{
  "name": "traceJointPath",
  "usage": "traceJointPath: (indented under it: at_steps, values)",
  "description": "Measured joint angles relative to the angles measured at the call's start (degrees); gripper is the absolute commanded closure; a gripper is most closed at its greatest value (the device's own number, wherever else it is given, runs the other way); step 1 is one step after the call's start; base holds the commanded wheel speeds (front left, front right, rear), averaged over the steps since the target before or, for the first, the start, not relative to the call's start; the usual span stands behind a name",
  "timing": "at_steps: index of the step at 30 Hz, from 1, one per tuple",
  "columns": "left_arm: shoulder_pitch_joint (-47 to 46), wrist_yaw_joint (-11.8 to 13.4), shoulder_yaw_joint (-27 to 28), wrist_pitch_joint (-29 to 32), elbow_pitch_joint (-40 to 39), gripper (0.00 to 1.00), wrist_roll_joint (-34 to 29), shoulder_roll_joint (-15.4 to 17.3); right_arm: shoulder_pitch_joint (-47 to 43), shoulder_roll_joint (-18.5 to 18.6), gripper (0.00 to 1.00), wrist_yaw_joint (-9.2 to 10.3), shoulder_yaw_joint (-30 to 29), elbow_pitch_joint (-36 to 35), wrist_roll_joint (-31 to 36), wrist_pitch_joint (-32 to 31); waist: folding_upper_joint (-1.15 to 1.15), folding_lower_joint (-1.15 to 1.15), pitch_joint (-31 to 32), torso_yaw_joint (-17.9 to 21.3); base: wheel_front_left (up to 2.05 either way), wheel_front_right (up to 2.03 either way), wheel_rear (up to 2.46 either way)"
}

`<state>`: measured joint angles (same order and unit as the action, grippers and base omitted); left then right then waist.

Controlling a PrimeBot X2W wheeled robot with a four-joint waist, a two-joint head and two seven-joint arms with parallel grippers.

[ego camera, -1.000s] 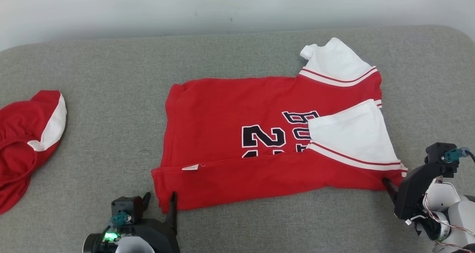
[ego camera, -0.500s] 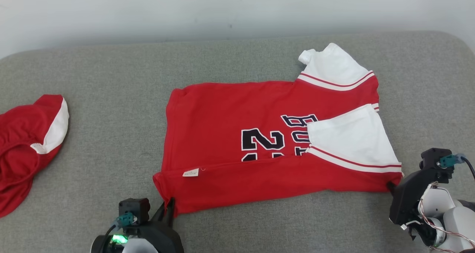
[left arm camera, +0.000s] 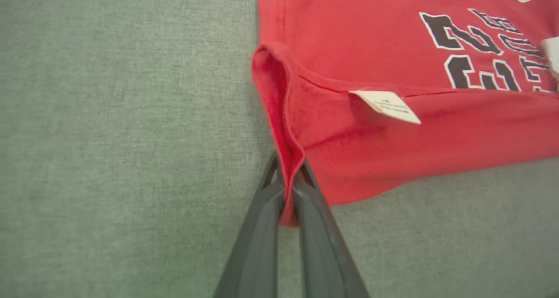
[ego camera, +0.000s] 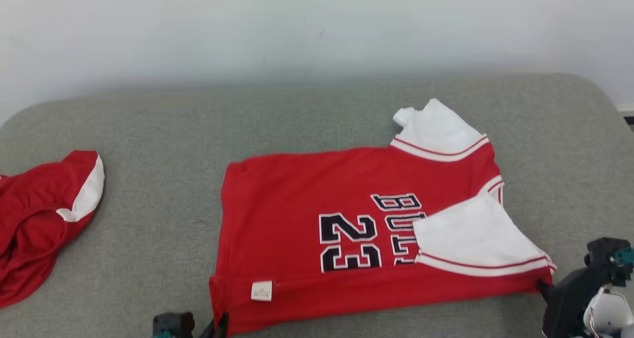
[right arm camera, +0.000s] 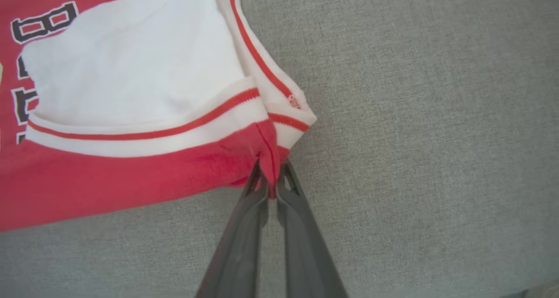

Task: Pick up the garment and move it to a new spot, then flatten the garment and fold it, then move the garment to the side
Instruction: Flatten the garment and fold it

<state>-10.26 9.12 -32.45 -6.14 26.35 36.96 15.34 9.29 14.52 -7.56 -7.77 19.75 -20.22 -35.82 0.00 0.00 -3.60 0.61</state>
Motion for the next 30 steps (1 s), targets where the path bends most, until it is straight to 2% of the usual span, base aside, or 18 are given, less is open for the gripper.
traceJointPath:
  at_steps: [4, 5, 7, 8, 9, 10, 15, 21, 30]
  values:
    - [3.2, 1.5, -0.2, 0.8, -2.7, 1.00, 0.6, 0.6, -3.9, -1.0, 1.00, 0.00, -1.8, -4.1, 0.0, -2.4, 0.00, 0.00, 1.0, 0.3, 0.00, 0.00, 0.00]
    - [3.8, 1.7, -0.2, 1.0, -3.3, 0.85, 0.6, 0.7, -4.8, -1.4, 1.00, 0.00, -2.1, -5.0, 0.1, -2.8, 0.00, 0.00, 1.1, 0.4, 0.00, 0.00, 0.00]
    - [4.6, 2.3, -0.2, 1.2, -4.4, 0.00, 0.7, 1.1, -6.0, -1.9, 0.99, 0.00, -2.7, -6.4, 0.2, -3.3, 0.00, 0.00, 1.1, 0.6, 0.00, 0.00, 0.00]
    - [4.8, 2.6, -0.2, 1.2, -4.8, 0.00, 0.7, 1.2, -6.4, -2.2, 0.41, 0.00, -3.0, -7.0, 0.4, -3.5, 0.00, 0.00, 1.1, 0.6, 0.00, 0.00, 0.00]
    - [4.9, 3.0, -0.1, 1.4, -5.1, 0.00, 0.7, 1.5, -6.8, -2.5, 0.14, 0.00, -3.3, -7.5, 0.8, -3.5, 0.00, 0.00, 1.0, 0.6, 0.00, 0.00, 0.00]
    - [5.0, 3.1, -0.1, 1.6, -5.3, 0.00, 0.7, 1.8, -7.0, -2.6, 0.00, 0.00, -3.4, -7.8, 1.2, -3.6, 0.00, 0.00, 0.9, 0.6, 0.00, 0.00, 0.00]
    - [5.0, 4.0, 0.1, 2.0, -6.5, 0.00, 0.7, 2.2, -7.1, -3.6, 0.00, 0.00, -4.4, -8.7, 2.3, -3.9, 0.00, 0.00, 0.7, 0.4, 0.00, 0.00, 0.00]
    - [4.5, 4.6, 1.6, 2.2, -8.5, 0.00, 1.1, 3.5, -5.0, -3.1, 0.00, 0.00, -4.5, -10.2, 2.7, -3.7, -0.01, 0.00, 0.3, 0.3, 0.00, 0.00, 0.00]
    - [-6.7, 4.5, 3.9, 6.9, -10.7, 0.00, 1.5, 5.2, 9.4, 0.3, 0.00, 0.00, -0.3, -9.5, 2.1, -5.3, 0.00, 0.00, -2.8, 0.2, 0.00, 0.00, 0.00]
